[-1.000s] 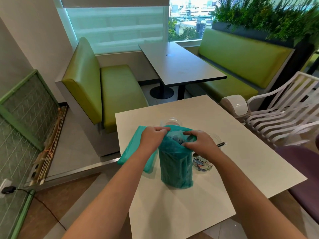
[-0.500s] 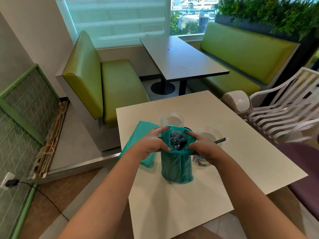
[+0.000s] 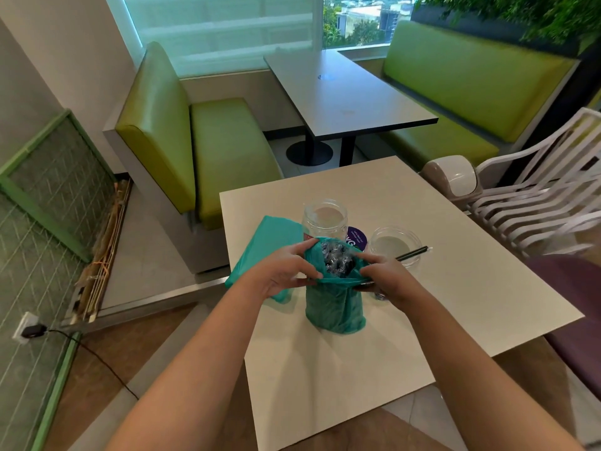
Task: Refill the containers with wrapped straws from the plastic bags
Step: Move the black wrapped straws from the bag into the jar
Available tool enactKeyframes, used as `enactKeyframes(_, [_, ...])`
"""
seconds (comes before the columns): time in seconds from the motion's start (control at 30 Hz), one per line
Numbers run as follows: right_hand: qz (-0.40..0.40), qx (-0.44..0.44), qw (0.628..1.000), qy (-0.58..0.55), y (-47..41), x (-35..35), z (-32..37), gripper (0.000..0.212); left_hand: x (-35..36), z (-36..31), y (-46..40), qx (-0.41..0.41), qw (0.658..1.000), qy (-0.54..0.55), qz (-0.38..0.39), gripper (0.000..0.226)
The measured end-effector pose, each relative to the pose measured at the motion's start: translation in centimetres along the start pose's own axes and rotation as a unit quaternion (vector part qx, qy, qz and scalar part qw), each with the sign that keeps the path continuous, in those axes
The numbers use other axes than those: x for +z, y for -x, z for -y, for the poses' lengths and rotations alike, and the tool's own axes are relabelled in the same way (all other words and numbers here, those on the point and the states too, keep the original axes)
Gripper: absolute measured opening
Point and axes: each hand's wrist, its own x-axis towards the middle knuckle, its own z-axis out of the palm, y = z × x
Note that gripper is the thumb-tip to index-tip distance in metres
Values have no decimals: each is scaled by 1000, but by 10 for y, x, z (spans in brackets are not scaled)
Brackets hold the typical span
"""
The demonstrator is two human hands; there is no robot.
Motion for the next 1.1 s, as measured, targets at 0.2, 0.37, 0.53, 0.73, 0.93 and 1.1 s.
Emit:
enactKeyframes(0.2, [-10,-60,998,22,-1,-8,-9,57,-2,17,-13,15,999,37,-26,82])
enactKeyframes(0.37, [12,-65,997,42,4,-10,-17,53,2,37,-26,43,987,-144,-59,86])
enactKeyframes(0.53, [-80,-145,961,221,-2,-5,-31,49,5,51,-39,52,945,-303,-115,87])
enactKeyframes(0.73, [-130,-289,927,200,4,0,-23,46,5,52,-40,100,977,-175,-73,117])
enactKeyframes(0.93, [-173,-231,929,234,-9,3,-46,35,13,70,-55,161,962,-185,-122,102])
enactKeyframes(1.1, [-143,-187,931,279,-13,2,-64,37,12,91,-65,169,953,-200,-152,95])
